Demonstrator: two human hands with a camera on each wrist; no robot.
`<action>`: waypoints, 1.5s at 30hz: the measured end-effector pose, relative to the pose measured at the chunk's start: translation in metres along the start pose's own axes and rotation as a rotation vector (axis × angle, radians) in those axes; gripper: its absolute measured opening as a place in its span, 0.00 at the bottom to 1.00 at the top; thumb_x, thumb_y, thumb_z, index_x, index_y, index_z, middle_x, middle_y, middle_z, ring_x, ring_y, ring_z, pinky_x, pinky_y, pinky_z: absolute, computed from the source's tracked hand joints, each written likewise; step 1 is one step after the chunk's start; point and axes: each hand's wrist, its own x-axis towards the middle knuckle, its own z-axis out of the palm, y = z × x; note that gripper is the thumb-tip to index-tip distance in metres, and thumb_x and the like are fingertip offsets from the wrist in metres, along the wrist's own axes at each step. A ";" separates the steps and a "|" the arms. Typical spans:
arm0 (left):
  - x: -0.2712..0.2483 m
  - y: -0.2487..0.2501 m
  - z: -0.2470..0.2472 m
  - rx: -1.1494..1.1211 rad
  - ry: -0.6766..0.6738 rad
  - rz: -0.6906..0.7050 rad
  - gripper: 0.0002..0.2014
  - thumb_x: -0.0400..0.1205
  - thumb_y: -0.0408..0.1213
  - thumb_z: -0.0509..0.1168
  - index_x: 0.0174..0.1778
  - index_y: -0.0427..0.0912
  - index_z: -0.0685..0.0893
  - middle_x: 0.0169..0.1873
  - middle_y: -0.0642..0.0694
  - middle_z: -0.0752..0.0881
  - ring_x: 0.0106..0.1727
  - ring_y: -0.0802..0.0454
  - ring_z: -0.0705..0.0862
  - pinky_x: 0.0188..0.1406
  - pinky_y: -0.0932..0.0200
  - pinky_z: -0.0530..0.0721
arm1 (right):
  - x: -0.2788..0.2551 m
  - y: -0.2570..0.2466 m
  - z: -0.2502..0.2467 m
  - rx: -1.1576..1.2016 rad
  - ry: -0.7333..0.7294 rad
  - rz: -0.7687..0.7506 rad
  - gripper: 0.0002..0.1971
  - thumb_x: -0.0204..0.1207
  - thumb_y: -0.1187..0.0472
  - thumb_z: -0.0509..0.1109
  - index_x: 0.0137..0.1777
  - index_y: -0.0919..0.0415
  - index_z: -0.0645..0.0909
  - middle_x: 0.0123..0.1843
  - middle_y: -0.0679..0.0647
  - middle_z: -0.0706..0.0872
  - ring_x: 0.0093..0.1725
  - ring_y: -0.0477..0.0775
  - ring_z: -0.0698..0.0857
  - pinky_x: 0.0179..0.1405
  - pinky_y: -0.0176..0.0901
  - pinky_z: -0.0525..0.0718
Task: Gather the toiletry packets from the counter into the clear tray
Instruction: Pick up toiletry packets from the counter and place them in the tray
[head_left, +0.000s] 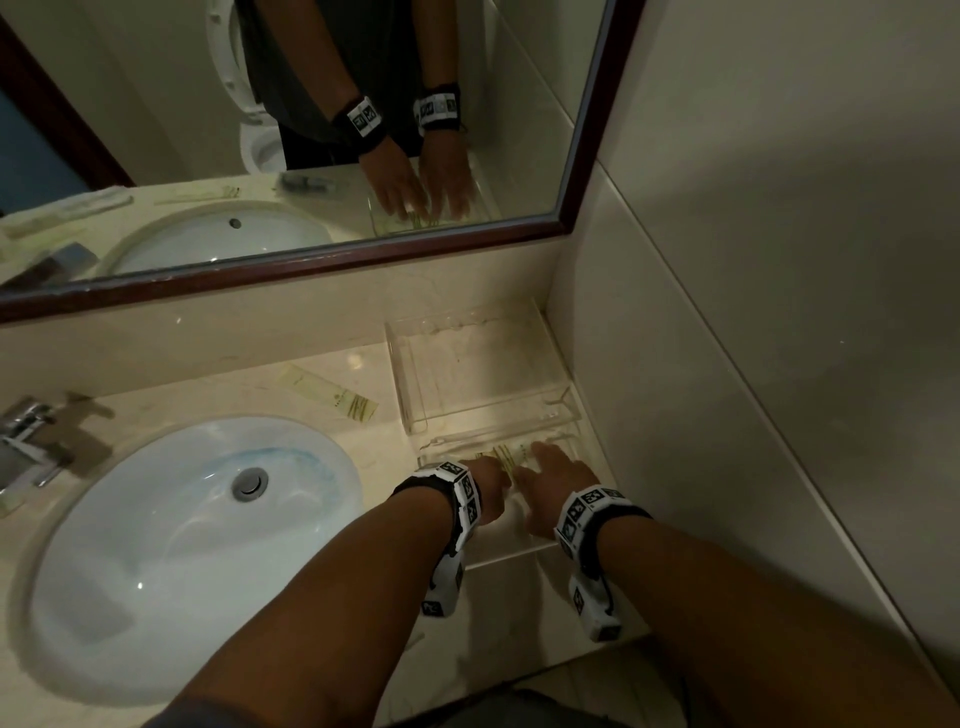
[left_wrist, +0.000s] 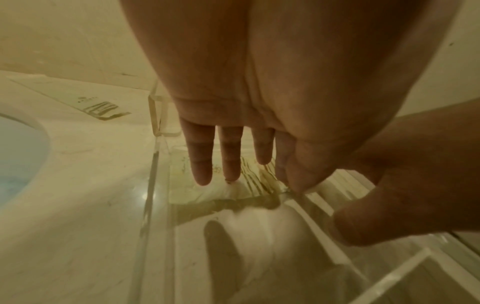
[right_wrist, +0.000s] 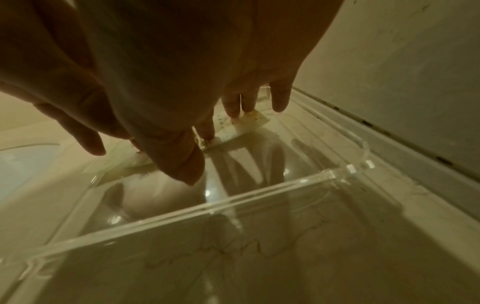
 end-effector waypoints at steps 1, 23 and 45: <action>0.000 0.000 0.000 0.001 -0.001 0.010 0.22 0.83 0.37 0.61 0.74 0.51 0.79 0.74 0.50 0.75 0.69 0.45 0.80 0.67 0.47 0.82 | 0.002 -0.001 0.001 -0.004 -0.007 -0.002 0.40 0.72 0.40 0.72 0.83 0.43 0.60 0.89 0.56 0.43 0.88 0.61 0.45 0.83 0.61 0.57; 0.005 -0.001 -0.005 0.067 0.023 0.068 0.24 0.83 0.43 0.62 0.77 0.52 0.75 0.75 0.47 0.74 0.71 0.41 0.78 0.68 0.49 0.79 | 0.013 0.005 -0.004 0.115 -0.073 -0.015 0.50 0.64 0.37 0.75 0.84 0.36 0.54 0.89 0.47 0.42 0.87 0.58 0.51 0.83 0.59 0.61; 0.011 -0.017 0.003 0.056 -0.090 -0.068 0.26 0.66 0.52 0.78 0.60 0.54 0.81 0.61 0.50 0.80 0.57 0.42 0.83 0.43 0.58 0.74 | 0.014 -0.005 -0.003 -0.020 -0.144 0.026 0.55 0.74 0.43 0.74 0.86 0.38 0.34 0.89 0.51 0.36 0.86 0.69 0.48 0.81 0.69 0.57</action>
